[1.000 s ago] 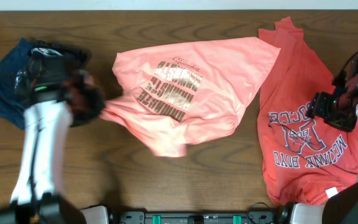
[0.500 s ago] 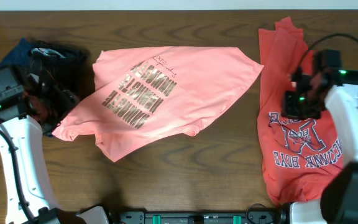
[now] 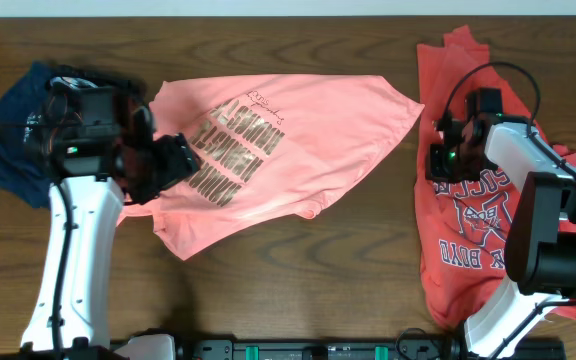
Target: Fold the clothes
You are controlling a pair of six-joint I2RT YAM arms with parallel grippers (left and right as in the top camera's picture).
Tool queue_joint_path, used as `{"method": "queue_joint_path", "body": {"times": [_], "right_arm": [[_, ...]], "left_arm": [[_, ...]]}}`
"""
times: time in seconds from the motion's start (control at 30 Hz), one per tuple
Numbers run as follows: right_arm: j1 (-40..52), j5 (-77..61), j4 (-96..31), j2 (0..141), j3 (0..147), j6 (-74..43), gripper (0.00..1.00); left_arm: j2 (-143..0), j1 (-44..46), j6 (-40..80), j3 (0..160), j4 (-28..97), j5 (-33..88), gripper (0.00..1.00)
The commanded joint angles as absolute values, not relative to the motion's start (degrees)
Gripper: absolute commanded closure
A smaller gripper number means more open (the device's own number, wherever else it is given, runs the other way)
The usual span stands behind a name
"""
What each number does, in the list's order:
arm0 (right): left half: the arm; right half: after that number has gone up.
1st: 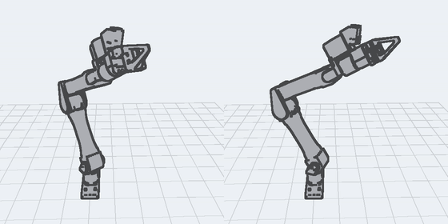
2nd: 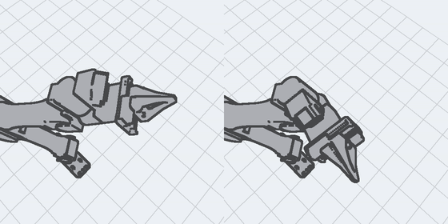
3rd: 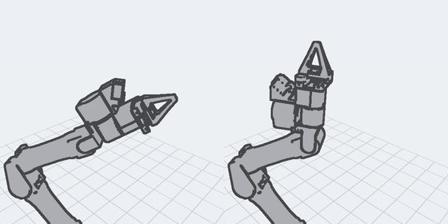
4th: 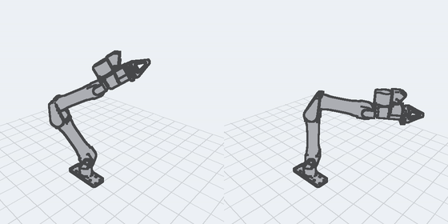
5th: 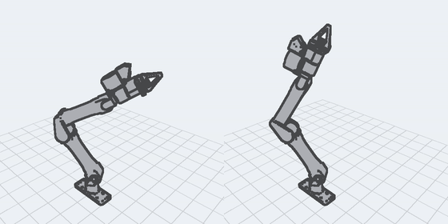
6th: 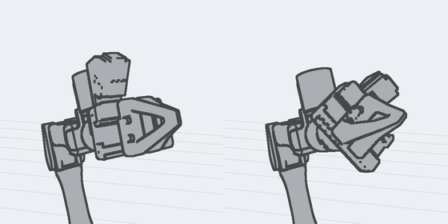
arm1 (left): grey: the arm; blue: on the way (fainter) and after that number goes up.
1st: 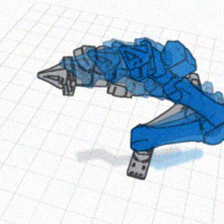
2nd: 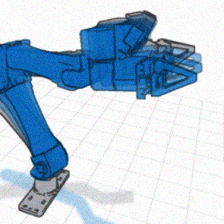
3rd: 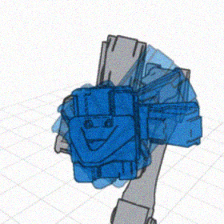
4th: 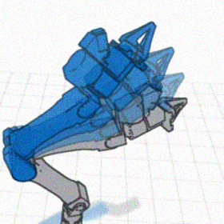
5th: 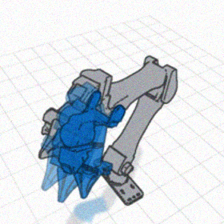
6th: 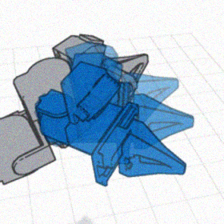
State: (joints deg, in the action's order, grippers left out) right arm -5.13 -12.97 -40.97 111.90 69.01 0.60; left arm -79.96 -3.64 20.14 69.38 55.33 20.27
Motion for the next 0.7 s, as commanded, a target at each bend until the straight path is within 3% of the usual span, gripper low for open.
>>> {"method": "queue_joint_path", "body": {"times": [0.0,0.17,0.43,0.6,0.67], "right_arm": [[-7.94,-0.78,-37.41,116.29,68.40,-2.26,0.99],[-16.05,11.42,-35.29,116.38,68.58,-7.29,0.98],[-36.05,14.15,-37.65,116.38,71.29,-16.45,0.78],[-44.51,-8.01,-40.18,115.68,76.42,-14.46,0.66],[-45.36,-20.82,-40.16,114.72,78.04,-9.89,0.63]], "left_arm": [[-81.56,-0.47,20.23,68.47,56.27,18.76,0.23],[-83.88,2.90,20.18,68.47,58.70,18.74,0.23],[-88.20,3.99,20.03,68.47,64.12,18.37,0.17],[-89.73,3.99,20.03,68.47,65.34,18.35,0.15],[-90.06,3.99,20.03,68.47,65.54,18.33,0.09]]}}
